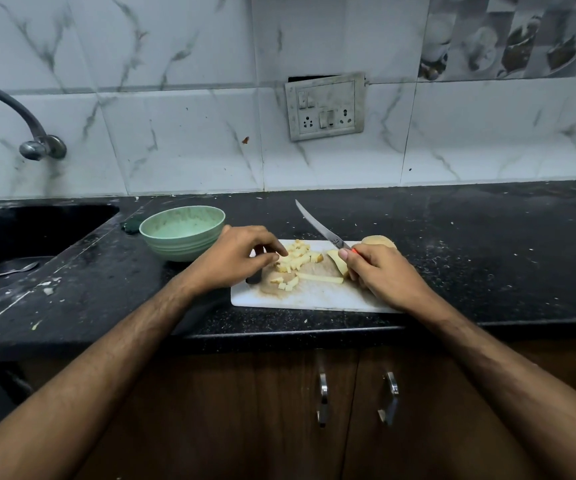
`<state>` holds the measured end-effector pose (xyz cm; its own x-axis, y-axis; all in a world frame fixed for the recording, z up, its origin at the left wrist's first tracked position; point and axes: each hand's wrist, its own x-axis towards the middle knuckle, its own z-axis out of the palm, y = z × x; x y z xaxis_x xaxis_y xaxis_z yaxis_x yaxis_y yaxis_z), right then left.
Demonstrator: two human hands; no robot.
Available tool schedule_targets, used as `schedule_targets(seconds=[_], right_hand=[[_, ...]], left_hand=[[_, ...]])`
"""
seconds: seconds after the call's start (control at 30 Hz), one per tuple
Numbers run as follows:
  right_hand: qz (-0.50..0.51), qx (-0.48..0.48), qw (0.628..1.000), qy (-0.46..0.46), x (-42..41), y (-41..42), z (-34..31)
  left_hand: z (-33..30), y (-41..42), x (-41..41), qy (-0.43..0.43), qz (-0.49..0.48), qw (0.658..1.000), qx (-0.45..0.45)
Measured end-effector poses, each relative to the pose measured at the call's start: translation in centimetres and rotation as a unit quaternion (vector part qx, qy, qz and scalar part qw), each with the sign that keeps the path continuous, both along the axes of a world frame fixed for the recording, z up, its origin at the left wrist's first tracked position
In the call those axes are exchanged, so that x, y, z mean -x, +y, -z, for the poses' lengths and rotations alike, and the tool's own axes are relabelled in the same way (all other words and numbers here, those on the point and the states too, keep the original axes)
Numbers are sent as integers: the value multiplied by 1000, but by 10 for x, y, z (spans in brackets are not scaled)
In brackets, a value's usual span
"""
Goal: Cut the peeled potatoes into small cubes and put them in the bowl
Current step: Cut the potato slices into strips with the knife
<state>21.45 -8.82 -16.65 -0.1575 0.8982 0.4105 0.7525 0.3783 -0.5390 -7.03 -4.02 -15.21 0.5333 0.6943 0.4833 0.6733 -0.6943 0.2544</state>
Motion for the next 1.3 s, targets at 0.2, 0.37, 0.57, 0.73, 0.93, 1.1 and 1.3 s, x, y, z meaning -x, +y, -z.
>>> schedule_targets(seconds=[0.2,0.37,0.57,0.73,0.93,1.1,1.3], right_hand=[[-8,17,1000,-4,0,2,-2],[-12,18,1000,-1,0,2,-2],[-15,22,1000,-3,-2,3,-1],[-11,18,1000,3,-1,3,-1],[-11,21,1000,21,-2,5,1],[-7,21,999,31,-2,6,3],[-18,28,998,53,-2,7,3]], left_hand=[[13,-14,-5,130,4,991,25],[14,1,-26,141,-7,990,21],[16,12,-28,119,23,992,-29],[14,14,-36,114,45,991,-54],[10,13,-49,127,25,989,-75],[9,13,-55,154,13,983,-98],[7,14,-61,179,-11,977,-113]])
